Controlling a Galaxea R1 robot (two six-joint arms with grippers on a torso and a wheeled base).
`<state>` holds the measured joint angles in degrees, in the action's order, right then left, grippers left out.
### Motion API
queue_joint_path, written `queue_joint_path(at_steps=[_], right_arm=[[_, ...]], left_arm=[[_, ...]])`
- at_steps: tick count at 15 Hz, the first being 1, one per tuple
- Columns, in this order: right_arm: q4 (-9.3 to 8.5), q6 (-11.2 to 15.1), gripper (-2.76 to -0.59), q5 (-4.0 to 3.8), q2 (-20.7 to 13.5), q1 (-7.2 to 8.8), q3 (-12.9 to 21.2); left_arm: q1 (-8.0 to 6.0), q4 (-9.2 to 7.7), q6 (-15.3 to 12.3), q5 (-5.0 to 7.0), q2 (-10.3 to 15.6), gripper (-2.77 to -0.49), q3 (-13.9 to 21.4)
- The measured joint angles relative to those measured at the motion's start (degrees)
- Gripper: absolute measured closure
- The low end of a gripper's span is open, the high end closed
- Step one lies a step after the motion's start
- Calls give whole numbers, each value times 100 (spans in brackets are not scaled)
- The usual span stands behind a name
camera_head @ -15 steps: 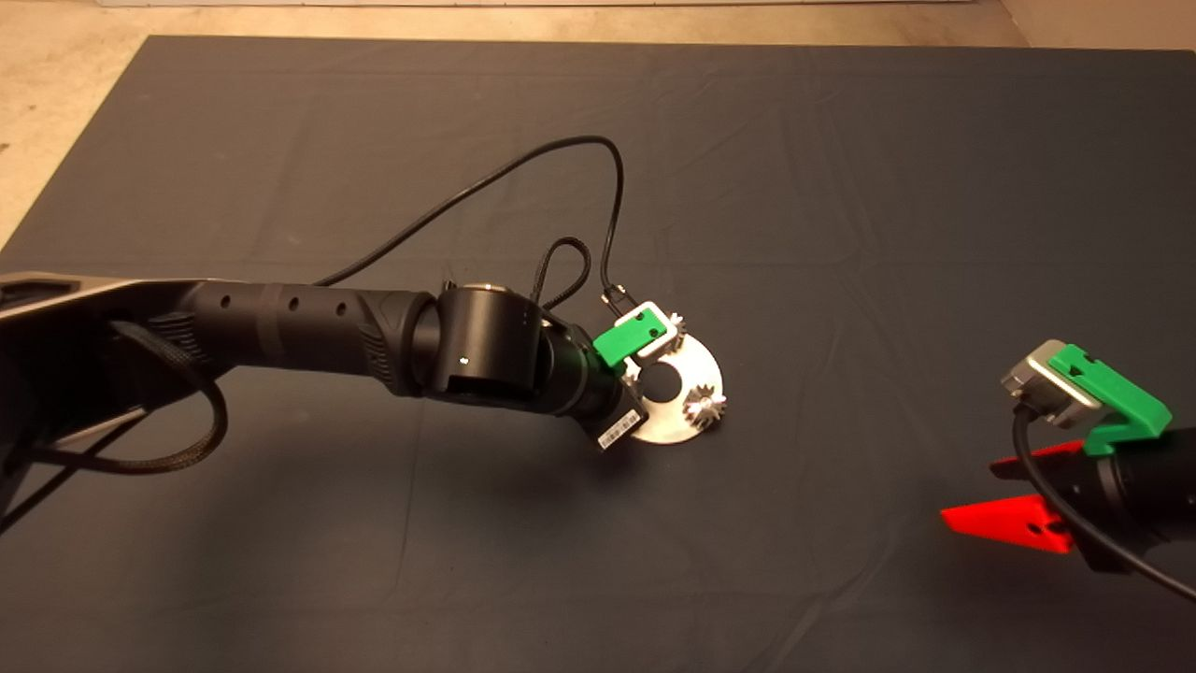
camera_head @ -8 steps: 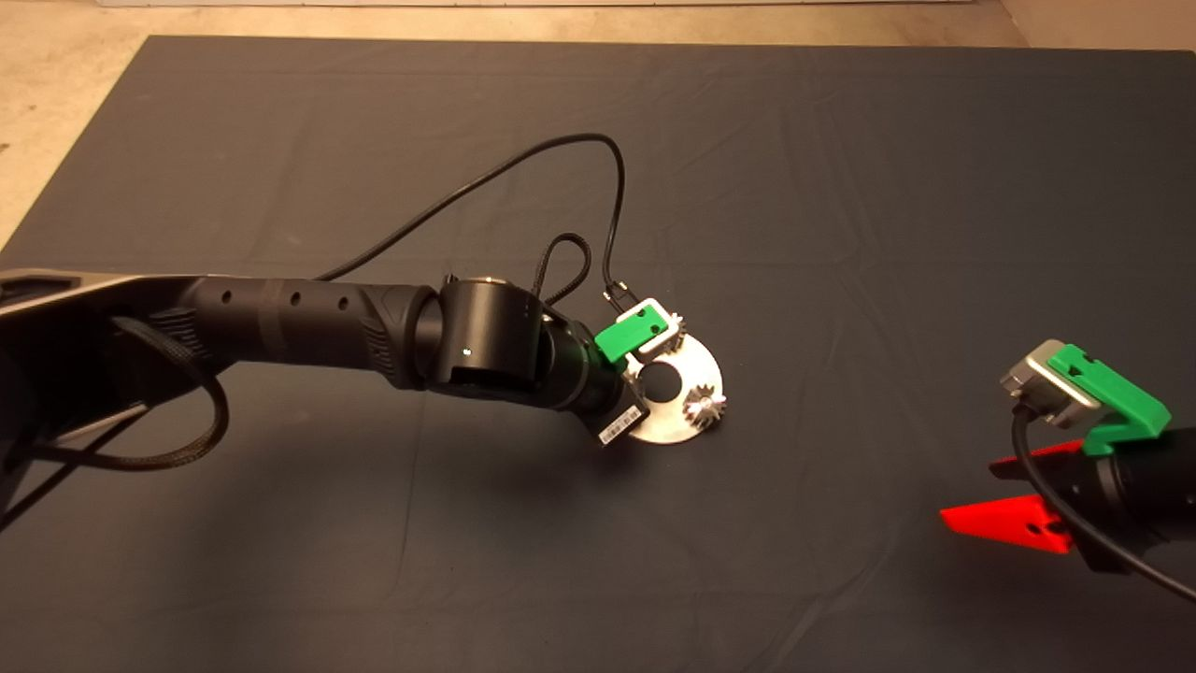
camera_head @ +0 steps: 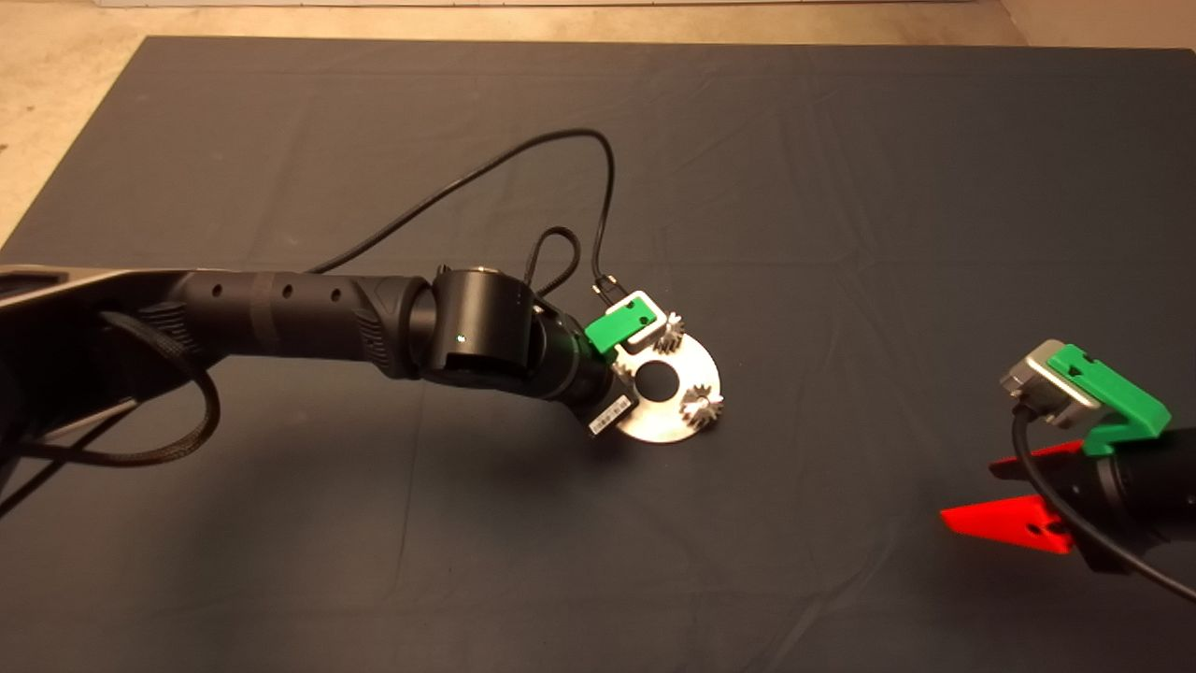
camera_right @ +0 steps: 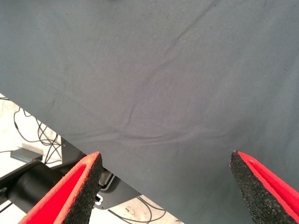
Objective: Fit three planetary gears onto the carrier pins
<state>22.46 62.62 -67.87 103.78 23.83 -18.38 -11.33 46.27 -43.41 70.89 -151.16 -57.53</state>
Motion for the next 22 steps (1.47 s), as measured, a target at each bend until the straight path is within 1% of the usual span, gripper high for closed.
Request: queue_joint_path(at_steps=[1, 2, 3, 6, 9, 12, 18, 20, 22], right_arm=[[0, 0, -202, -7, 2, 0, 0], [0, 0, -202, 8, 5, 1, 0], [0, 0, -202, 11, 5, 1, 0], [0, -2, -202, -2, 2, 0, 0], [0, 0, -202, 11, 5, 1, 0], [0, -1, -202, 6, 5, 1, 0], [0, -3, -202, 9, 5, 1, 0], [0, -4, -202, 9, 5, 1, 0], [0, -11, -202, 9, 5, 1, 0]], left_arm=[[-2, 0, 3, 82, 74, -77, -24], [-13, 3, 2, 118, 96, -77, -24], [-15, 6, 2, 120, 102, -77, -24], [-28, 3, 0, 214, 100, -76, -20], [-28, 5, 0, 209, 67, -77, -20], [-28, 5, -18, 231, 67, -79, -11], [-28, -2, -74, 237, 64, -82, 0], [-28, -5, -83, 237, 64, -87, 4], [-28, -2, -153, 262, 52, -90, 6]])
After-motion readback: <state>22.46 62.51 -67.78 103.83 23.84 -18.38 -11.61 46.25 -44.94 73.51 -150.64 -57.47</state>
